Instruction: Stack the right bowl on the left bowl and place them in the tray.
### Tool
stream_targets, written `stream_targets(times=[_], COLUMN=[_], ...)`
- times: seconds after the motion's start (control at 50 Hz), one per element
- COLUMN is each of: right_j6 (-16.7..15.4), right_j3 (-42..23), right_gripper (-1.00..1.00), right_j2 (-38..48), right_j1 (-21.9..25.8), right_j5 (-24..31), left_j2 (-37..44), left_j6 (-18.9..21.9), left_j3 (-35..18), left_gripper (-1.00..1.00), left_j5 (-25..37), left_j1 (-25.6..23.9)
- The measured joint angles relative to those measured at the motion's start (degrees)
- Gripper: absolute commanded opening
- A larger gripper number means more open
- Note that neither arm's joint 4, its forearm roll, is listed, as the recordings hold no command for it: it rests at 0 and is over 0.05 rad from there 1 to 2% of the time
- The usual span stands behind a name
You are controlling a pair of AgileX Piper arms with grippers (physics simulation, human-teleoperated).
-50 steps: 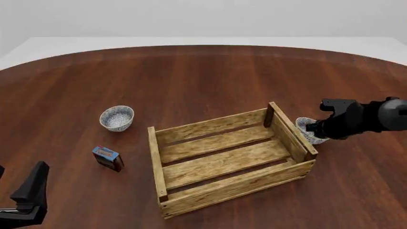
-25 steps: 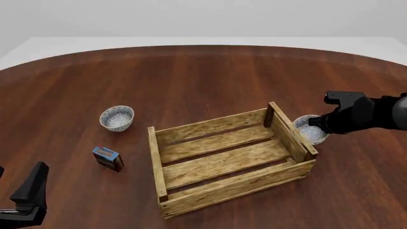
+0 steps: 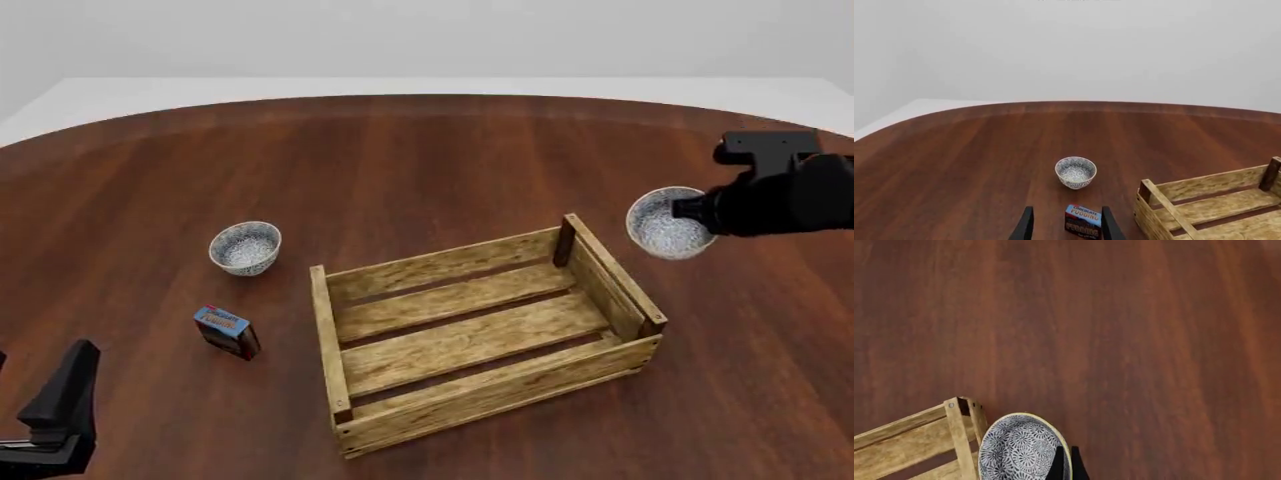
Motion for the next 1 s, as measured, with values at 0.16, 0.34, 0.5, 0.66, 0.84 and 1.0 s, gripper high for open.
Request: stream_targets(times=[0.16, 0.34, 0.5, 0.66, 0.84, 1.0], right_j6=[0.68, 3.03, 5.27, 5.96, 6.75, 8.68], right_j3=[0.09, 1.3, 2.69, 4.13, 6.0, 7.78], right_gripper=[-1.0, -1.0, -1.0, -1.0, -1.0, -1.0], right_j2=[-7.1, -15.45, -21.18, -25.15, -27.64, -28.68], right_j1=[2.4, 7.72, 12.86, 17.98, 24.06, 28.91], right_j5=[1.85, 3.38, 3.69, 2.69, -0.07, -3.79], left_j2=[-0.08, 0.77, 1.99, 2.55, 3.63, 5.08], left_j6=[0.14, 0.58, 0.94, 1.0, 1.13, 0.93], left_j3=[-0.01, -0.01, -0.02, -0.05, -0.09, -0.1], left_gripper=[1.0, 1.0, 1.0, 1.0, 1.0, 1.0], left_j5=[-0.09, -0.92, -1.98, -2.53, -3.52, -4.86], left_j1=[0.17, 0.27, -0.3, -0.83, -1.03, -1.31])
